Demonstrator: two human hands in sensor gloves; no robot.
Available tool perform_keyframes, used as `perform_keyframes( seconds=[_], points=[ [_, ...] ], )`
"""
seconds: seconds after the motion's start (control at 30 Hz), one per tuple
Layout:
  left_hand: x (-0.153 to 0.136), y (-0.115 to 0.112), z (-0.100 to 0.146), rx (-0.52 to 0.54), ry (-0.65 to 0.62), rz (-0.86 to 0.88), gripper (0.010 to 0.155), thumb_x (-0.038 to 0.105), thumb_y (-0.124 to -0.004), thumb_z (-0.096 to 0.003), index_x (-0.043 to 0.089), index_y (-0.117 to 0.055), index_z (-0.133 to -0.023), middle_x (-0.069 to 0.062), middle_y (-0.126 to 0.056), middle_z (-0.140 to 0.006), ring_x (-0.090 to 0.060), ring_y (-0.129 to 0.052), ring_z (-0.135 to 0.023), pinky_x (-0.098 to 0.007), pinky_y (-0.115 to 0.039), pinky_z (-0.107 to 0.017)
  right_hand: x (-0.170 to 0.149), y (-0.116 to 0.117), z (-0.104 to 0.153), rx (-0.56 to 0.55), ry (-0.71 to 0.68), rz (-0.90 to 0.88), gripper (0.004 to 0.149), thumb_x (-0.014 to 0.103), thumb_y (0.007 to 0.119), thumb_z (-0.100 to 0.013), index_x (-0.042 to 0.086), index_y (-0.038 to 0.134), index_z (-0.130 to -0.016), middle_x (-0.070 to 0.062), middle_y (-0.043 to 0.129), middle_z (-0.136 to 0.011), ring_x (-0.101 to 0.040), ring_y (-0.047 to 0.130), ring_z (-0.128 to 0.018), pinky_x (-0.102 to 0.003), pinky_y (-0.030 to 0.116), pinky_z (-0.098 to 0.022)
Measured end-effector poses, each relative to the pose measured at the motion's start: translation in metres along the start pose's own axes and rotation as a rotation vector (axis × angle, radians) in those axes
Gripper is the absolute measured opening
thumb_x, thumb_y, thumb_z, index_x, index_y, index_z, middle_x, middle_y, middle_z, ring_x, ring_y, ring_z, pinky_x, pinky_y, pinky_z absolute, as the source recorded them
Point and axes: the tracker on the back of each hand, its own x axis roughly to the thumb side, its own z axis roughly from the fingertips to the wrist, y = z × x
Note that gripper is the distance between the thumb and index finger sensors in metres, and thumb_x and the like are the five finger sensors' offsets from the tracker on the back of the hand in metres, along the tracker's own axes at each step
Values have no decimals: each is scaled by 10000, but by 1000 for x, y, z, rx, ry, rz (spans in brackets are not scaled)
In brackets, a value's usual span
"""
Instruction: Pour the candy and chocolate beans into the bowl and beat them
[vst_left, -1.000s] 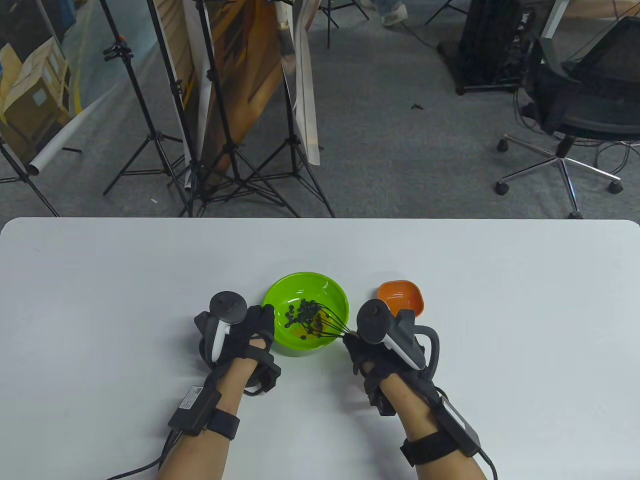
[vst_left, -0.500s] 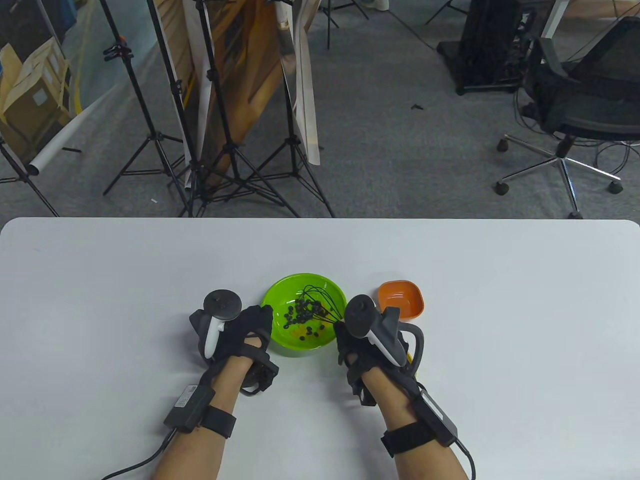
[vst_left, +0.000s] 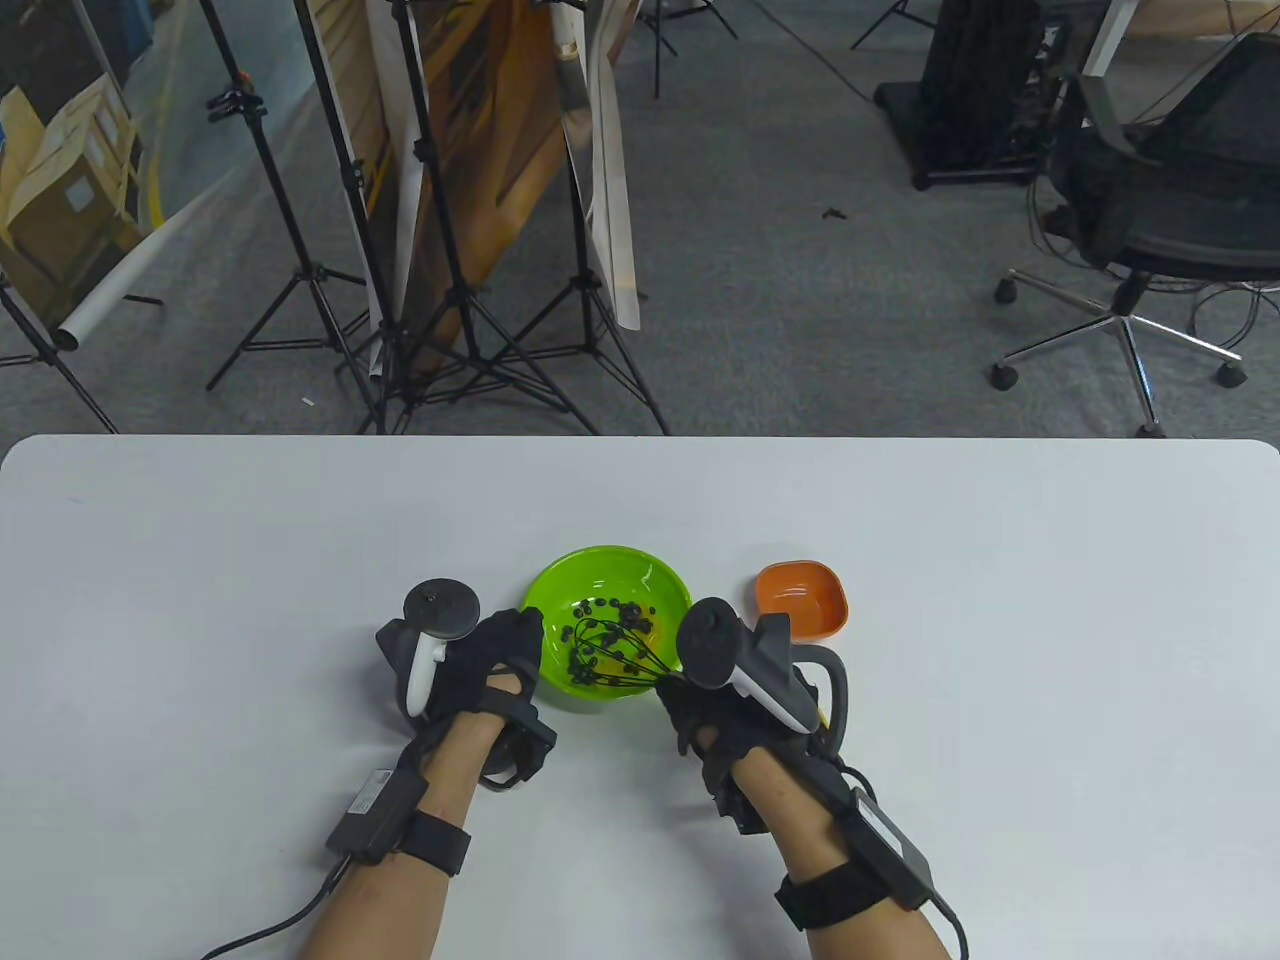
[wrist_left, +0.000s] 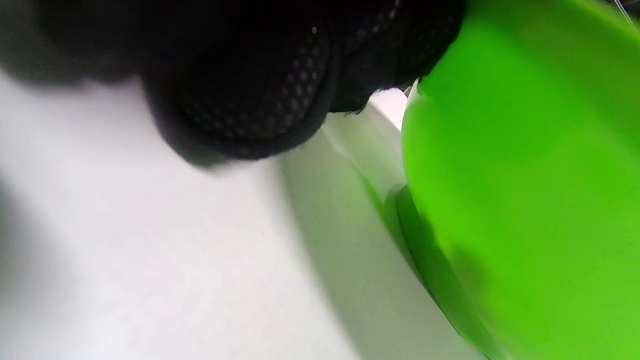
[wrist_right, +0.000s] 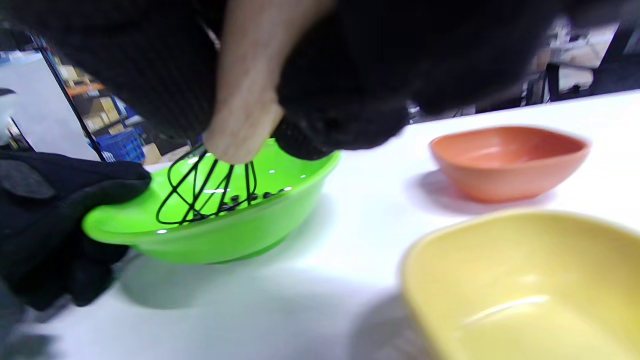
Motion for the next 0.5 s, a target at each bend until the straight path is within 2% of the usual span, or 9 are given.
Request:
perform_keyframes(
  seconds=[0.1, 0.23, 0.4, 0.5],
  points=[
    [1, 0, 0, -7, -9, -2, 436, 573, -660, -483, 210, -851, -629, 37, -969, -459, -188, -1057, -264, -244, -910, -124, -8, -8, -1, -14, 41, 4, 531, 505, 890, -441, 84, 936, -762, -139, 1009, -447, -252, 941, -93, -370, 861, 11],
    [1, -1, 0, -10, -16, -9, 433, 570, -661, -484, 207, -849, -629, 40, -969, -457, -185, -1059, -264, -244, -912, -124, -15, -5, -7, -34, 75, -12, 535, 505, 872, -449, 76, 928, -765, -138, 1005, -444, -243, 939, -91, -363, 861, 15],
    [0, 0, -1, -28, -15, 1, 433, 573, -658, -485, 210, -844, -631, 45, -966, -459, -179, -1059, -269, -239, -914, -128, -14, 10, -18, -82, 122, -8, 552, 510, 824, -462, 60, 908, -770, -125, 995, -443, -218, 938, -86, -347, 865, 21],
    [1, 0, -1, -39, -14, 7, 433, 576, -656, -485, 214, -843, -631, 48, -965, -461, -176, -1059, -271, -237, -915, -131, -8, 23, -25, -95, 119, -69, 559, 511, 804, -464, 55, 899, -773, -121, 994, -436, -211, 936, -81, -343, 865, 29]
  ],
)
